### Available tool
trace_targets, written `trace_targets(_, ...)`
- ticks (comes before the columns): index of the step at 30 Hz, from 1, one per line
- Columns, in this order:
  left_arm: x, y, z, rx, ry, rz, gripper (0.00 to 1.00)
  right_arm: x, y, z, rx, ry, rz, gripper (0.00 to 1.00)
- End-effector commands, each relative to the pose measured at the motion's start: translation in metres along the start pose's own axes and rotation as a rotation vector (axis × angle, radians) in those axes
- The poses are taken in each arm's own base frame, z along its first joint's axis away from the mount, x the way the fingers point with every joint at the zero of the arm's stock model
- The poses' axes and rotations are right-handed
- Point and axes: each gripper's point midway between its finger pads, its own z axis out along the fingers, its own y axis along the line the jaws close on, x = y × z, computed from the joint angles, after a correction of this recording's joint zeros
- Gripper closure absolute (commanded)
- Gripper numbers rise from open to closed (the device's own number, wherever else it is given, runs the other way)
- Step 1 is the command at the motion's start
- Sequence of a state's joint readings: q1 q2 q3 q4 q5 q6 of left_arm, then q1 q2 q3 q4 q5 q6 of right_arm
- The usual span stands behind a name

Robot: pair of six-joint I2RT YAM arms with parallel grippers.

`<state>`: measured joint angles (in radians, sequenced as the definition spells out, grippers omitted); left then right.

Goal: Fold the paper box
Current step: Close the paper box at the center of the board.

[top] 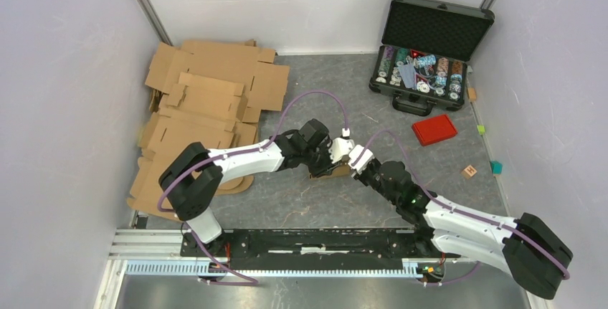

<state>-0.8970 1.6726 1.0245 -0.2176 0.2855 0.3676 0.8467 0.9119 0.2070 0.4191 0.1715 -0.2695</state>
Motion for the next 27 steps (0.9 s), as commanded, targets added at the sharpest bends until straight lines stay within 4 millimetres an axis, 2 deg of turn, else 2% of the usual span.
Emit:
trace_targets(1,0.008,0.014,0.007,-0.076,0.045,-0.042,0.76,-0.053,-0.01,0.005,0.017,-0.139,0.066,0.92)
trace_targets(2,0.007,0.013,0.007,-0.076,0.044,-0.048,0.76,-0.053,-0.011,0.005,0.024,-0.135,0.078,0.83)
trace_targets(3,0.007,0.013,0.008,-0.074,0.047,-0.052,0.76,-0.051,-0.012,0.004,0.036,-0.129,0.105,0.82)
trace_targets(9,0.01,0.011,0.01,-0.057,0.07,-0.061,0.77,-0.04,-0.019,-0.005,0.105,-0.162,0.157,0.84)
trace_targets(12,0.009,0.008,0.01,-0.038,0.07,-0.05,0.78,-0.034,-0.016,-0.006,0.092,-0.162,0.115,0.83)
trace_targets(16,0.008,0.007,0.008,-0.037,0.07,-0.041,0.78,-0.029,-0.008,-0.004,0.036,-0.135,0.017,0.76)
trace_targets(22,0.009,0.007,0.009,-0.036,0.082,-0.041,0.78,-0.016,-0.015,-0.009,0.065,-0.093,-0.065,0.68)
trace_targets(27,0.007,0.006,0.006,-0.041,0.062,-0.037,0.8,-0.013,-0.017,-0.01,0.077,-0.086,-0.104,0.67)
